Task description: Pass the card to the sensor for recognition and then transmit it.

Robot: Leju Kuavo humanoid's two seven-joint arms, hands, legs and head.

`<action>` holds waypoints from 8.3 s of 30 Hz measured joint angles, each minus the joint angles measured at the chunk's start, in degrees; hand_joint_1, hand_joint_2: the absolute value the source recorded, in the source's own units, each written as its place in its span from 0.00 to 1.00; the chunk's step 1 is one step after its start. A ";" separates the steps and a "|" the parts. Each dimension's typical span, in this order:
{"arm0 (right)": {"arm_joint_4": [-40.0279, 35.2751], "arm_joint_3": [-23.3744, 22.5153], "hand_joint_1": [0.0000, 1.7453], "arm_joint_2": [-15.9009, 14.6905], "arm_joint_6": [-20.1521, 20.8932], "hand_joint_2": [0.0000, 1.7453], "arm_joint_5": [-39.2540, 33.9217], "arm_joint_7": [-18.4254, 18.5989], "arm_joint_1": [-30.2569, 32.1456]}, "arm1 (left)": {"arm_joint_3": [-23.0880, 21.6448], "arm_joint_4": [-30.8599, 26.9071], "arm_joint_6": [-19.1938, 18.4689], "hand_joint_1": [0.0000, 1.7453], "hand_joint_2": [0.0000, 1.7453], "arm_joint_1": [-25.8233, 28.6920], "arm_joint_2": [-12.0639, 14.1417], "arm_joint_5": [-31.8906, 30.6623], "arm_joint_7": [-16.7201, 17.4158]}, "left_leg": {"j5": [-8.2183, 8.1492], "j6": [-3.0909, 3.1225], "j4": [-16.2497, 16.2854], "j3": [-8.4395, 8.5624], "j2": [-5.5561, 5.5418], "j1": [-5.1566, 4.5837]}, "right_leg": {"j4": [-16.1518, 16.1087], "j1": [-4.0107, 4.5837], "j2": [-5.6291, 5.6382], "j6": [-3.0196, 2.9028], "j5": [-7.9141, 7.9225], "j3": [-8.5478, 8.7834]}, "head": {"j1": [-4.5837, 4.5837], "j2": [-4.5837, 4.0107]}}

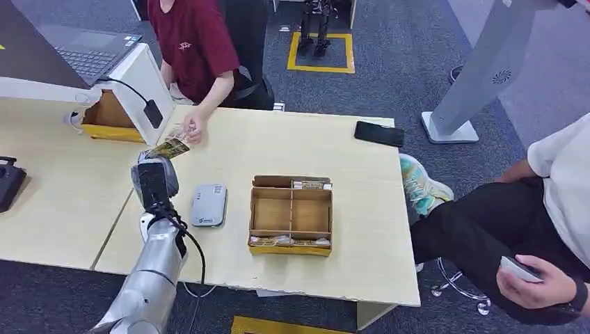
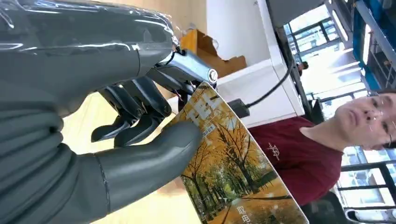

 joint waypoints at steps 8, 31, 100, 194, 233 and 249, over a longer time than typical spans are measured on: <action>0.02 0.92 0.00 0.00 0.22 0.00 0.00 0.09 -0.17 | -0.85 1.40 2.58 1.00 1.00 -0.42 -0.07 -0.02 0.00 | 0.00 0.00 0.00 -0.02 0.01 0.00 | 0.00 0.00 0.01 0.00 0.00 -0.03 | -0.02 0.00; 0.02 1.51 0.00 0.00 0.48 0.00 0.00 0.61 -0.26 | -1.77 6.49 8.09 0.00 1.00 -2.51 0.70 -1.49 -0.04 | 0.00 0.00 0.00 -0.03 0.01 0.00 | 0.00 0.00 0.01 0.00 0.00 -0.04 | -0.02 0.00; 0.02 -6.32 0.00 -0.39 -2.95 0.00 -0.59 0.37 2.12 | -22.09 -46.44 -39.11 0.00 1.00 30.53 5.25 10.64 3.15 | 0.03 -0.05 -0.04 -0.17 0.05 0.00 | 0.02 0.00 0.06 -0.03 -0.01 -0.22 | -0.02 0.00; 0.02 -6.71 0.00 -0.42 -2.29 0.00 0.00 1.97 1.83 | -46.75 -12.79 8.07 1.00 1.00 20.88 6.23 -45.44 15.04 | 0.00 0.00 -0.04 -0.20 0.03 -0.05 | 0.01 -0.04 0.03 0.00 -0.01 -0.22 | 0.00 0.00; 0.02 -7.01 0.00 -0.39 -2.29 0.00 0.00 1.36 1.82 | -46.75 -11.85 8.11 0.00 1.00 20.63 6.23 -46.25 16.66 | 0.00 0.00 -0.04 -0.20 0.03 -0.05 | 0.02 -0.04 0.04 0.00 -0.01 -0.23 | 0.00 0.00; 0.02 -7.01 0.00 -0.39 -2.27 0.00 0.00 1.36 1.82 | -46.75 -11.85 8.11 0.00 1.00 20.61 6.25 -46.53 16.87 | 0.00 0.00 -0.04 -0.20 0.03 -0.05 | 0.02 -0.04 0.04 0.00 -0.01 -0.23 | 0.00 0.00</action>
